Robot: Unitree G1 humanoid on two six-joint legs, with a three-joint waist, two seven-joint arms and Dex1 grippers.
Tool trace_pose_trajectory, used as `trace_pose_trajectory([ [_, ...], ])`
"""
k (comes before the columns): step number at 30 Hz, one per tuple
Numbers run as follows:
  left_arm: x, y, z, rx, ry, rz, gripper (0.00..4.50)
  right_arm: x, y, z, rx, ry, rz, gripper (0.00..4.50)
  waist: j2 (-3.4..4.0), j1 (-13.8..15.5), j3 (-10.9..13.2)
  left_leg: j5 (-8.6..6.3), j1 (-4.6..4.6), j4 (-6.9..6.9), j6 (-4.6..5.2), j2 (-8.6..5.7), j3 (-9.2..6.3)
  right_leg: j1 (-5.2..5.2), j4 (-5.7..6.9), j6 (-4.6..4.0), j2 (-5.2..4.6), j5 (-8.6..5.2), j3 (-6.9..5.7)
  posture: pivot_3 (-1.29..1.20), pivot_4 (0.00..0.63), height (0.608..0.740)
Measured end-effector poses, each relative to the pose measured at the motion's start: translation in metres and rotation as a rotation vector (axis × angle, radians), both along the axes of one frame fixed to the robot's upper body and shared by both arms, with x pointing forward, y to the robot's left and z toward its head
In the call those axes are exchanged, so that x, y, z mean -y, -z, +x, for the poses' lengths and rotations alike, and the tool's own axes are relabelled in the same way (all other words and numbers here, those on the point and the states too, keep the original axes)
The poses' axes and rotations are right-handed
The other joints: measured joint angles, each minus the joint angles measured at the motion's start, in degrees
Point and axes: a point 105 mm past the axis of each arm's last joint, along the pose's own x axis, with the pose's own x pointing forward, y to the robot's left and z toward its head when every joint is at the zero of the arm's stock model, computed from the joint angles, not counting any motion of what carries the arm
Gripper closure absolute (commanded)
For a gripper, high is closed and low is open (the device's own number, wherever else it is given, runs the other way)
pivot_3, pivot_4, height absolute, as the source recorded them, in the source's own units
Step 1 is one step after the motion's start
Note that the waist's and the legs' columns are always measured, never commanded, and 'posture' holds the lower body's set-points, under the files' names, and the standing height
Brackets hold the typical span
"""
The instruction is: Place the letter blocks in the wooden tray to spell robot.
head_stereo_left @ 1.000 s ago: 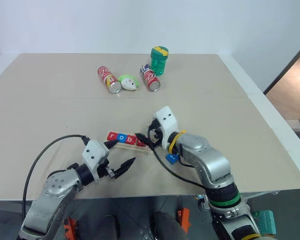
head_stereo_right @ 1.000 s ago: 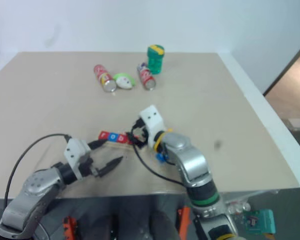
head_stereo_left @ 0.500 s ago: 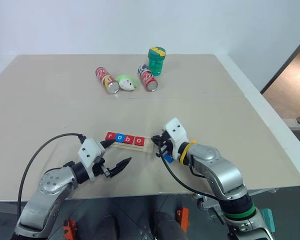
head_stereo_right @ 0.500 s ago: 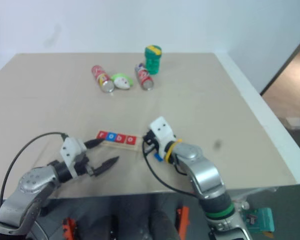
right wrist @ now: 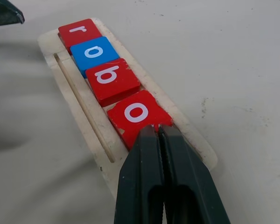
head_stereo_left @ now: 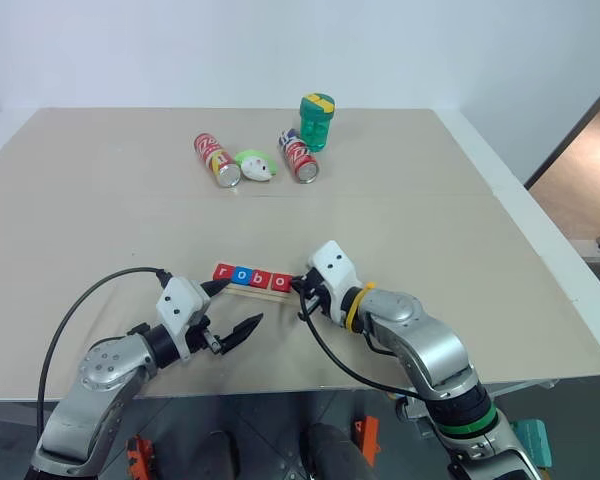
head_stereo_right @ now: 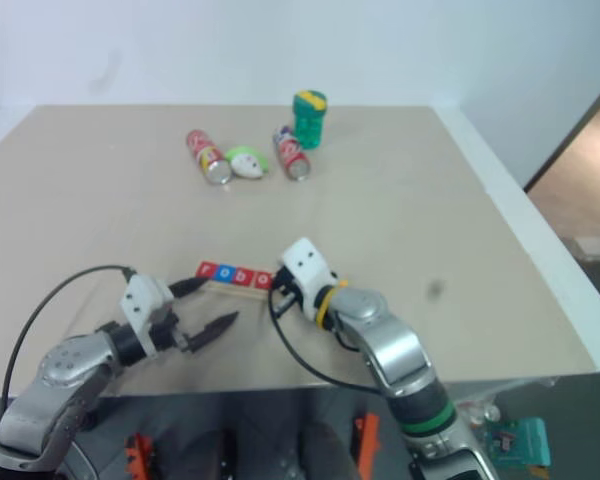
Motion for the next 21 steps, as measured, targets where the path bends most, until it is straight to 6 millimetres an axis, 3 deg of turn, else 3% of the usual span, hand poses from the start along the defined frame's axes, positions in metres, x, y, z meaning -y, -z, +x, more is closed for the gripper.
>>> trace_pose_trajectory([
  [10,0.000,0.000,0.001,0.000,-0.007,0.000,0.00,-0.008,-0.007,0.002,0.029,-0.016,0.004,4.44,0.00,0.0,0.0,0.00,0.00,0.00,0.00,-0.01,0.00,0.00,0.00,0.01,-0.01,0.00,0.00,0.00,0.150,0.739],
  [21,0.000,0.001,0.001,-0.013,-0.010,0.003,0.00,0.012,0.000,0.005,0.012,0.029,-0.065,4.44,0.00,0.0,0.0,0.00,0.00,-0.01,0.00,0.01,-0.01,-0.01,0.00,0.00,0.01,-0.01,-0.01,0.00,0.150,0.739],
])
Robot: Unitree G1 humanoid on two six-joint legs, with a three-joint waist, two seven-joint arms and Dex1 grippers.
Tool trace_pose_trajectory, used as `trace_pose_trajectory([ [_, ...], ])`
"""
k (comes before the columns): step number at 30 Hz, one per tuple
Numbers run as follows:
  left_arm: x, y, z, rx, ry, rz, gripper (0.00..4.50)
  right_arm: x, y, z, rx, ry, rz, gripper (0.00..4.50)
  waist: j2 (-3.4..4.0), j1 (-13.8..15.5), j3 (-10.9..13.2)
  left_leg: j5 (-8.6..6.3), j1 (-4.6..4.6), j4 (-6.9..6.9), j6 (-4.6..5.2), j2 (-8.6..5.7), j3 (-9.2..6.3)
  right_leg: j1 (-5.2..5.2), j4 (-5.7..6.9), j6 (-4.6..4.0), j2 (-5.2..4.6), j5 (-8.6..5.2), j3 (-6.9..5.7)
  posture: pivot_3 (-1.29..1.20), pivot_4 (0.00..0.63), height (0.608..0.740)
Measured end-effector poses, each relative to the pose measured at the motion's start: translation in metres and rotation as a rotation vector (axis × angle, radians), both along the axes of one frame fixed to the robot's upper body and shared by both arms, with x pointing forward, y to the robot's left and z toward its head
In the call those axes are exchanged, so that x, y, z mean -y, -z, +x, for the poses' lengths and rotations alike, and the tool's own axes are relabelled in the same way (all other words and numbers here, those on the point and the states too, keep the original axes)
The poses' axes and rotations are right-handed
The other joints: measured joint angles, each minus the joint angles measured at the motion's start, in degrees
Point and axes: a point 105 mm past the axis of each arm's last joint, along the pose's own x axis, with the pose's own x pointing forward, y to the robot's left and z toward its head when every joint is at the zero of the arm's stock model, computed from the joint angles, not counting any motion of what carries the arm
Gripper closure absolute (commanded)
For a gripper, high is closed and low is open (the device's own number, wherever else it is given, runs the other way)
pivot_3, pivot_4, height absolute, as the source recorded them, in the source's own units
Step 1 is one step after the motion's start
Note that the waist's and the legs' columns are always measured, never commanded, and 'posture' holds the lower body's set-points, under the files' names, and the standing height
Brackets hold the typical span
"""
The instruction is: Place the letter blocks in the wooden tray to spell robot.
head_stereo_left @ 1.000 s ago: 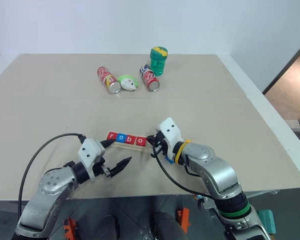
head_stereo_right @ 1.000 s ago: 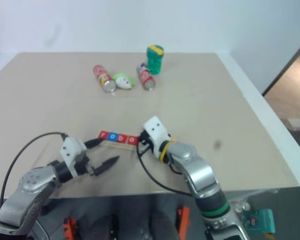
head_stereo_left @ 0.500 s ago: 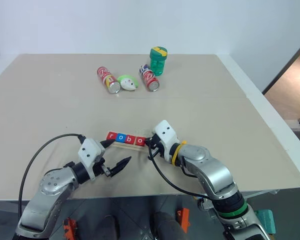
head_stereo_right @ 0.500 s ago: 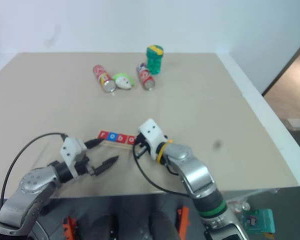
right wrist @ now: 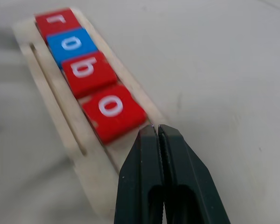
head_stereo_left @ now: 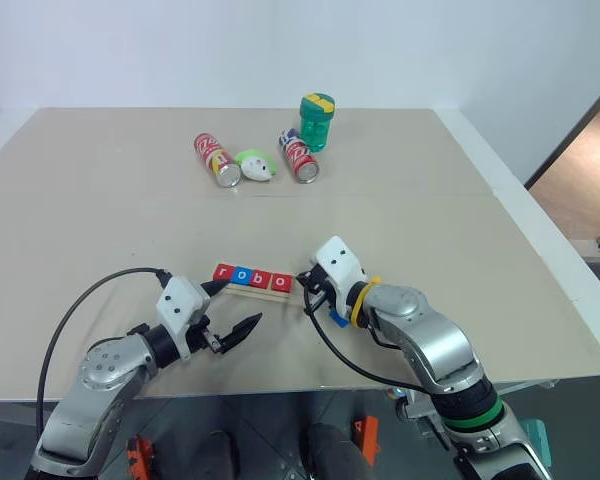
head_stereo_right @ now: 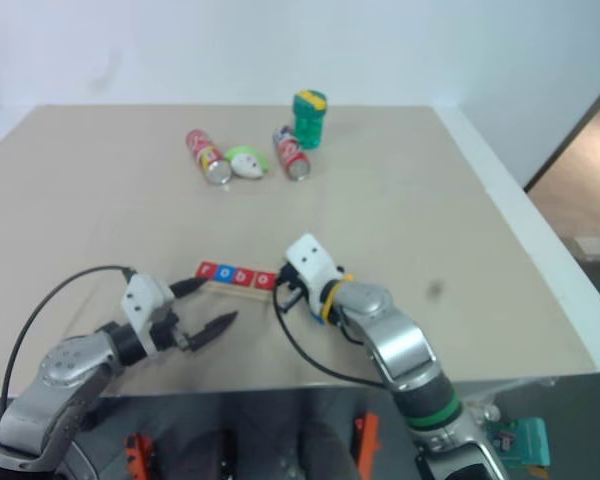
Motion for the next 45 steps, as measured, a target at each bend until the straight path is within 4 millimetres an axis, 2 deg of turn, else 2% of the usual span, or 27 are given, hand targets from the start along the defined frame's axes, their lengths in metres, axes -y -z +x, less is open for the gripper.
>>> trace_pose_trajectory([
  [14,0.002,-0.004,0.002,0.005,-0.003,-0.009,0.00,-0.017,0.004,-0.002,-0.016,-0.040,0.011,4.44,0.00,0.0,0.0,0.00,0.00,0.01,0.00,-0.01,0.01,0.00,0.00,0.00,-0.01,0.01,0.01,0.00,0.150,0.739],
  [22,0.002,-0.005,0.000,0.008,-0.003,-0.007,0.00,-0.020,-0.007,0.002,0.030,-0.053,0.014,4.44,0.00,0.0,0.0,0.00,0.00,0.01,0.00,-0.03,0.01,0.00,0.00,0.00,-0.02,0.01,0.00,0.00,0.150,0.739],
  [23,0.003,-0.005,0.000,0.008,0.001,-0.006,0.00,-0.016,-0.009,0.003,0.028,-0.063,0.022,3.91,0.00,0.0,0.0,0.00,-0.02,0.02,0.00,-0.05,0.01,0.00,0.00,0.01,-0.04,0.01,0.01,0.00,0.150,0.739],
  [25,0.003,-0.005,-0.002,0.008,0.014,0.000,0.00,0.003,-0.022,0.010,0.037,-0.061,0.039,3.32,0.01,0.0,0.0,0.00,-0.05,0.08,0.00,-0.09,0.02,0.01,-0.01,0.06,-0.08,0.02,0.01,0.00,0.150,0.739],
  [28,0.007,-0.003,-0.010,-0.007,0.073,0.023,0.00,0.048,-0.060,0.028,0.110,-0.056,0.058,2.28,0.01,0.1,0.0,0.00,-0.07,0.20,0.00,-0.13,0.02,0.07,-0.06,0.11,-0.11,0.05,0.01,0.00,0.150,0.739],
  [29,0.010,-0.003,-0.013,-0.012,0.104,0.017,0.00,0.064,-0.070,0.029,0.130,-0.094,0.042,1.72,0.01,0.2,0.0,0.00,-0.06,0.20,0.01,-0.14,0.01,0.09,-0.07,0.11,-0.12,0.04,0.00,0.00,0.150,0.739],
  [30,0.011,-0.003,-0.014,-0.014,0.117,0.014,0.00,0.072,-0.072,0.029,0.133,-0.115,0.032,1.56,-0.01,0.2,0.0,-0.01,-0.05,0.19,0.02,-0.14,-0.01,0.11,-0.09,0.11,-0.11,0.02,-0.02,0.00,0.150,0.739],
  [32,0.015,-0.005,-0.016,-0.014,0.160,0.016,0.00,0.089,-0.056,0.009,0.006,-0.293,-0.014,0.82,-0.01,0.3,0.0,-0.05,-0.01,0.16,0.09,-0.09,-0.03,0.13,-0.08,0.05,-0.06,-0.04,-0.05,0.00,0.150,0.739],
  [36,0.019,-0.011,-0.014,0.003,0.185,0.018,0.00,0.094,-0.027,-0.017,-0.152,-0.480,-0.009,0.82,0.05,0.0,0.0,-0.12,0.05,0.14,0.19,-0.01,0.01,0.10,-0.03,-0.01,0.04,-0.05,0.01,0.00,0.150,0.739],
  [38,0.019,-0.012,-0.014,0.008,0.188,0.019,0.00,0.094,-0.019,-0.026,-0.176,-0.563,-0.022,0.82,0.07,-0.1,0.0,-0.12,0.09,0.14,0.19,0.03,0.02,0.10,0.00,-0.03,0.08,-0.04,0.03,0.00,0.150,0.739],
  [45,0.018,-0.006,-0.017,-0.017,0.184,0.018,0.00,0.082,-0.010,-0.028,-0.074,-0.747,-0.087,0.82,0.07,-0.1,0.0,-0.11,0.11,0.37,0.18,0.01,0.05,0.21,0.01,0.06,0.02,0.07,0.02,0.00,0.150,0.739],
])
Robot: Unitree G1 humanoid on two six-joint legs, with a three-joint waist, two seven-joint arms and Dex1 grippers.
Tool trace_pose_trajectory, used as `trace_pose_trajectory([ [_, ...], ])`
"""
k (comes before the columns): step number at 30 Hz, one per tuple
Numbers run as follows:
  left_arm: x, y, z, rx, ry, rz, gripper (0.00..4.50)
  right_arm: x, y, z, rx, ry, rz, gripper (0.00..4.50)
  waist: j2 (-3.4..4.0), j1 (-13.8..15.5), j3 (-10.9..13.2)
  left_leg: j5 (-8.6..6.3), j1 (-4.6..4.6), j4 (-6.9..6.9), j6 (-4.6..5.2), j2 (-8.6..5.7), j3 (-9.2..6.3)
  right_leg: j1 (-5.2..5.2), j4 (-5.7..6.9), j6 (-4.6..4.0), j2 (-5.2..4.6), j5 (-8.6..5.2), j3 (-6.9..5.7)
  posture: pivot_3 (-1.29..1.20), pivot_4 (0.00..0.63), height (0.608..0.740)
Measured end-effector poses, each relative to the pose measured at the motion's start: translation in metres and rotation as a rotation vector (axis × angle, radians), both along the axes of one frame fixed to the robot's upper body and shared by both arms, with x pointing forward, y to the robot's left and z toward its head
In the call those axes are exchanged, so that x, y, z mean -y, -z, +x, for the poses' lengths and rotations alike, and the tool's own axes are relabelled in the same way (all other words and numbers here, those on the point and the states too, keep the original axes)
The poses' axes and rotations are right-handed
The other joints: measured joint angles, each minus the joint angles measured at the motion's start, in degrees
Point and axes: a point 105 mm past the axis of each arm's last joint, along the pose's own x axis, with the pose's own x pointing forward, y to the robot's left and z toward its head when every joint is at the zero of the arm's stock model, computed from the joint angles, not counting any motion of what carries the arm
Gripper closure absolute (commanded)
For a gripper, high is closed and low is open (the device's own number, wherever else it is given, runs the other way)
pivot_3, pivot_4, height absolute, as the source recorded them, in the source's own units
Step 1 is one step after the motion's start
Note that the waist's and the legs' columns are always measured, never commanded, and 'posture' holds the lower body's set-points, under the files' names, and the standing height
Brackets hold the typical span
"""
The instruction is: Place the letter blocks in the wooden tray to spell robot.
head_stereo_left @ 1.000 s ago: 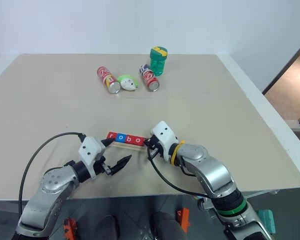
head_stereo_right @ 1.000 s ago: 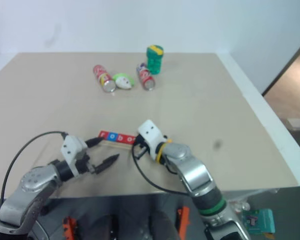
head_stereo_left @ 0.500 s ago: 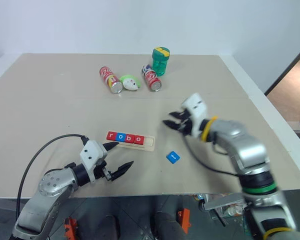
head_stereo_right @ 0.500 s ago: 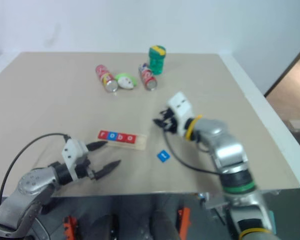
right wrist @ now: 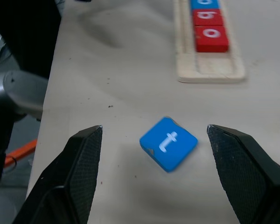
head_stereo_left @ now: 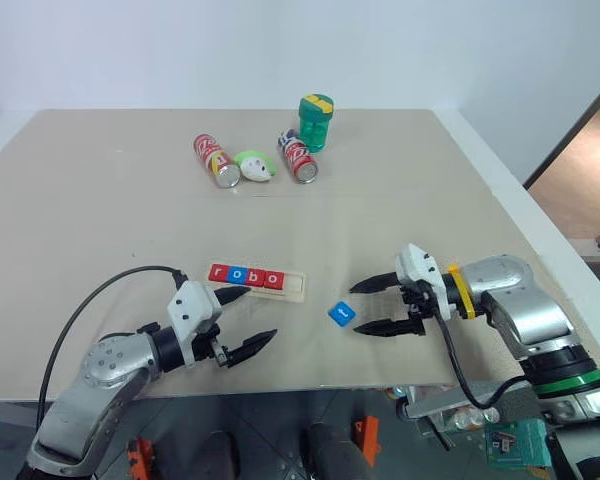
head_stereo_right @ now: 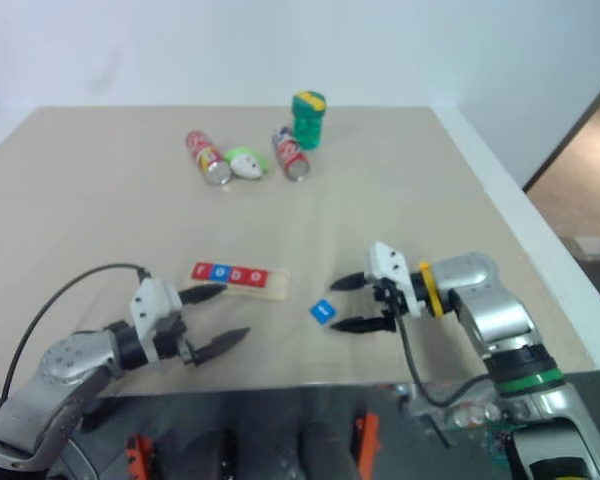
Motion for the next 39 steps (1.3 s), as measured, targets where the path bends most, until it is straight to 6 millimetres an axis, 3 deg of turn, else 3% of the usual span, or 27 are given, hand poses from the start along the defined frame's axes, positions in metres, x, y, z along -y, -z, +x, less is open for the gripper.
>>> trace_pose_trajectory([
  [5,-0.002,0.005,-0.003,-0.017,-0.018,0.005,0.00,-0.005,0.008,0.009,-0.015,0.054,0.012,0.82,0.00,0.2,0.0,0.00,0.01,0.03,-0.01,-0.05,0.01,0.03,-0.01,0.01,-0.08,0.00,0.03,0.00,0.150,0.739],
  [13,-0.011,0.012,-0.009,-0.037,-0.089,0.014,0.00,-0.017,-0.025,-0.001,0.096,0.452,0.215,0.82,0.01,0.8,0.0,-0.04,-0.07,-0.08,-0.08,0.00,-0.07,-0.05,0.01,0.01,-0.05,-0.12,-0.01,0.00,0.150,0.739],
  [16,-0.012,0.009,-0.006,-0.019,-0.141,-0.015,0.00,-0.025,-0.020,-0.015,0.084,0.608,0.247,0.82,0.01,1.0,0.0,-0.03,-0.06,-0.06,-0.10,-0.01,-0.04,-0.06,0.01,0.02,-0.07,-0.09,0.02,0.00,0.150,0.739],
  [22,-0.016,0.004,0.000,0.029,-0.203,-0.023,0.00,-0.021,-0.010,-0.020,0.083,0.870,0.218,0.82,-0.06,1.0,-0.1,0.14,-0.03,0.03,-0.20,-0.07,0.00,-0.07,0.00,-0.20,-0.15,-0.03,0.14,0.00,0.150,0.739],
  [27,-0.014,0.001,-0.001,0.040,-0.157,-0.015,0.00,-0.022,0.008,-0.025,0.010,0.959,0.184,0.82,-0.08,0.9,-0.1,0.15,-0.03,0.03,-0.19,-0.03,0.01,-0.11,-0.02,-0.26,-0.15,0.00,0.16,0.00,0.150,0.739],
  [36,-0.005,-0.014,-0.015,0.033,0.124,0.043,0.00,-0.028,0.023,-0.028,-0.076,0.986,0.145,0.82,-0.08,0.8,-0.1,0.15,-0.09,-0.07,-0.19,0.04,-0.03,-0.15,-0.02,-0.36,-0.05,-0.07,-0.02,0.00,0.150,0.739],
  [39,-0.003,-0.016,-0.016,0.020,0.160,0.039,0.00,-0.031,0.027,-0.028,-0.094,0.992,0.137,1.62,-0.09,0.6,-0.1,0.14,-0.10,-0.07,-0.20,0.04,0.00,-0.15,-0.03,-0.33,-0.06,-0.09,0.00,0.00,0.150,0.739],
])
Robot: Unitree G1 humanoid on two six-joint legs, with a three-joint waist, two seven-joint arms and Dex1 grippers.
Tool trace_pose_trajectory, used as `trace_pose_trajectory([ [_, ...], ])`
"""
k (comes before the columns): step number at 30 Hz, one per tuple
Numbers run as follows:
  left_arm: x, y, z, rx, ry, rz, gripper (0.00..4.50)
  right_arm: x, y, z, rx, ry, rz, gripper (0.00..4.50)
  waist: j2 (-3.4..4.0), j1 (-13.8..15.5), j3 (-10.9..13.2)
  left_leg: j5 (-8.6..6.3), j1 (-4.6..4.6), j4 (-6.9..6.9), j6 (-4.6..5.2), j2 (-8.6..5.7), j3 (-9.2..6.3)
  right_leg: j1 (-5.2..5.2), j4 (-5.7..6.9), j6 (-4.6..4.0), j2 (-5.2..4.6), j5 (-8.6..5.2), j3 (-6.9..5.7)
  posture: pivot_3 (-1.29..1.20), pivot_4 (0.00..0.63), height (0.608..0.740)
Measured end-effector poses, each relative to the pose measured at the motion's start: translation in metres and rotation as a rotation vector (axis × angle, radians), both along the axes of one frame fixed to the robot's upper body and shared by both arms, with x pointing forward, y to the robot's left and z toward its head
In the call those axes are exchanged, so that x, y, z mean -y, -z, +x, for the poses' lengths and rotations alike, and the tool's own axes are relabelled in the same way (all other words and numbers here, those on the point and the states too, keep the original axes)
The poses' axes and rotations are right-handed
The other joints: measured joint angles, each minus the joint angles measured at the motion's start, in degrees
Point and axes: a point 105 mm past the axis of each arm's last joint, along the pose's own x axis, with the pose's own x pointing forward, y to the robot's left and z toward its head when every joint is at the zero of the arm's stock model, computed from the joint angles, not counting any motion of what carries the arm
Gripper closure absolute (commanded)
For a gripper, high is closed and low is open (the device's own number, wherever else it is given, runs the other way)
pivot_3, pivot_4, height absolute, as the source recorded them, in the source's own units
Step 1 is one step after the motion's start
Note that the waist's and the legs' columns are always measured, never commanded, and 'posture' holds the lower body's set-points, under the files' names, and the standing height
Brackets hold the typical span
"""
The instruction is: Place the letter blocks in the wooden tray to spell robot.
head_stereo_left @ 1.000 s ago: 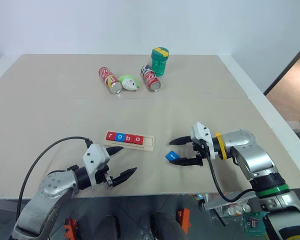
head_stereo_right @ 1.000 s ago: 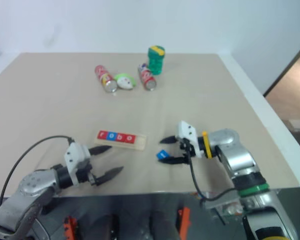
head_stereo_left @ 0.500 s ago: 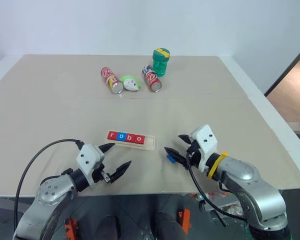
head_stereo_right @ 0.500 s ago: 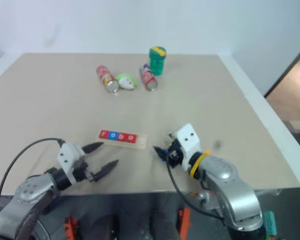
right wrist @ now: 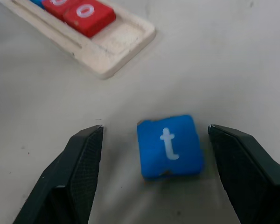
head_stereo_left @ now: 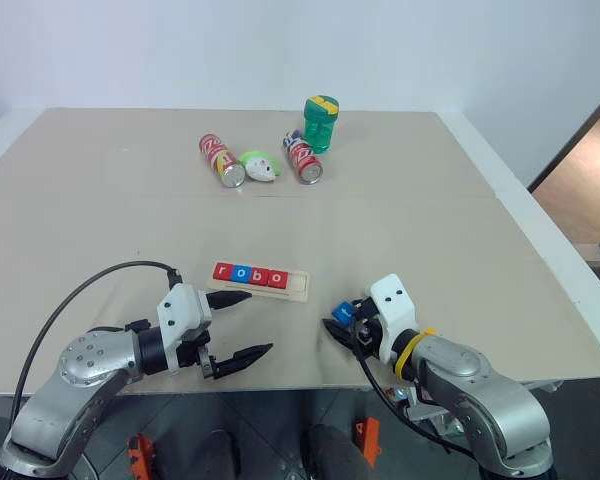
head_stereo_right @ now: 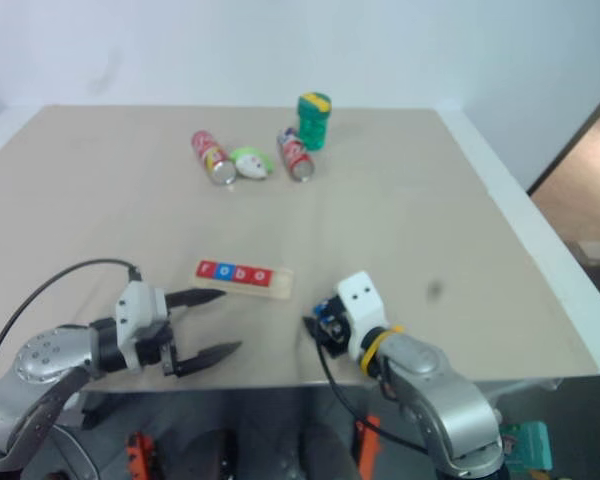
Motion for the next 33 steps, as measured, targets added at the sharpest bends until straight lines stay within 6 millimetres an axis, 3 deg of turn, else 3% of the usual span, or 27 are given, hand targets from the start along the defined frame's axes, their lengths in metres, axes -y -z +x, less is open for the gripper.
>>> trace_pose_trajectory([
  [5,-0.001,0.001,0.002,-0.005,-0.006,0.005,0.00,0.003,0.002,0.001,0.005,0.030,-0.011,3.28,-0.02,-0.3,0.0,0.00,0.00,0.00,0.00,0.02,-0.04,0.01,0.00,0.01,0.02,-0.01,-0.05,0.00,0.150,0.739],
  [11,-0.003,0.006,0.002,-0.015,-0.028,0.018,0.00,-0.002,0.000,0.004,0.018,0.080,0.028,3.28,-0.04,-0.3,0.0,0.00,0.00,0.00,0.00,0.03,-0.04,0.00,0.00,0.00,0.02,0.00,-0.02,0.00,0.150,0.739],
  [17,-0.002,0.008,0.003,-0.017,-0.036,0.021,0.00,-0.006,-0.020,0.035,0.081,0.220,0.068,3.28,-0.04,-0.5,0.0,0.02,-0.01,0.02,0.02,0.02,-0.01,-0.04,0.00,-0.04,0.00,0.08,-0.01,0.00,0.150,0.739],
  [25,0.000,0.013,0.002,-0.025,-0.040,0.030,0.00,-0.007,-0.014,0.051,0.045,0.320,0.069,3.28,-0.04,-0.5,0.0,-0.01,-0.18,-0.11,-0.02,0.00,-0.04,-0.17,-0.01,0.25,0.01,0.03,-0.02,0.00,0.150,0.739],
  [27,0.000,0.015,0.001,-0.027,-0.043,0.037,0.00,-0.010,-0.010,0.051,0.026,0.316,0.074,2.22,-0.03,-0.5,0.0,-0.01,-0.18,-0.15,-0.02,0.00,-0.07,-0.17,0.00,0.24,0.02,0.02,-0.05,0.00,0.150,0.739],
  [30,0.000,0.019,0.000,-0.033,-0.045,0.046,0.00,-0.009,-0.013,0.053,0.038,0.307,0.065,1.20,-0.03,-0.5,0.0,-0.01,-0.17,-0.17,-0.02,-0.01,-0.06,-0.18,0.00,0.24,0.01,0.02,-0.05,0.00,0.150,0.739],
  [33,0.000,0.020,-0.001,-0.029,-0.049,0.045,0.00,-0.002,-0.035,0.058,0.095,0.255,0.060,0.21,0.03,-0.5,0.0,-0.01,-0.17,-0.13,-0.01,-0.02,-0.02,-0.17,-0.01,0.23,-0.03,0.02,0.00,0.00,0.150,0.739],
])
